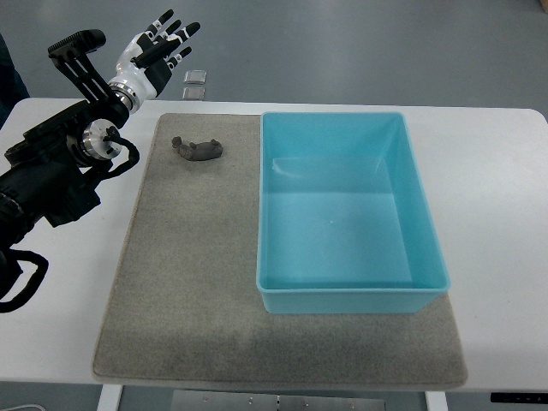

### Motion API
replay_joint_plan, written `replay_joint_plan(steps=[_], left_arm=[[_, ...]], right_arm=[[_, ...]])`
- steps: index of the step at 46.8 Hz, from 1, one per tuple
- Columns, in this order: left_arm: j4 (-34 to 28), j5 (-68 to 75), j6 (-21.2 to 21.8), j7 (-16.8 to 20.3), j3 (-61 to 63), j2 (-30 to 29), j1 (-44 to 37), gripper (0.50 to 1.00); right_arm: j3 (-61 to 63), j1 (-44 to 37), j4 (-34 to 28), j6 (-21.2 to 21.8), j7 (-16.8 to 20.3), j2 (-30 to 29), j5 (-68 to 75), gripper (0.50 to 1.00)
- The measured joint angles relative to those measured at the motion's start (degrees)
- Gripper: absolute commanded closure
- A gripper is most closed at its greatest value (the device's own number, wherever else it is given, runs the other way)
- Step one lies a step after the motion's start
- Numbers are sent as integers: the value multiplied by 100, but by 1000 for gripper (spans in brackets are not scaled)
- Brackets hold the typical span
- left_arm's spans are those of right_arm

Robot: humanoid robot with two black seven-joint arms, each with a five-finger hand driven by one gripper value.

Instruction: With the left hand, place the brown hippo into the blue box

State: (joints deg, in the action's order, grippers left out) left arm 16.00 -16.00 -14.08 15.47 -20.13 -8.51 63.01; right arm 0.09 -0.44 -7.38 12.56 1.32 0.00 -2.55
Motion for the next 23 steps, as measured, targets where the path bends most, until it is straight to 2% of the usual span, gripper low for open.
replay_joint_plan(steps=[10, 23], left_arm=[[0, -1, -32, 161, 0, 0, -8, 504], [-5, 0, -29, 185, 2, 2, -1, 504]], right_arm=[[0, 0, 0, 0, 0, 0, 0, 564], [0, 0, 0, 0, 0, 0, 0, 564]])
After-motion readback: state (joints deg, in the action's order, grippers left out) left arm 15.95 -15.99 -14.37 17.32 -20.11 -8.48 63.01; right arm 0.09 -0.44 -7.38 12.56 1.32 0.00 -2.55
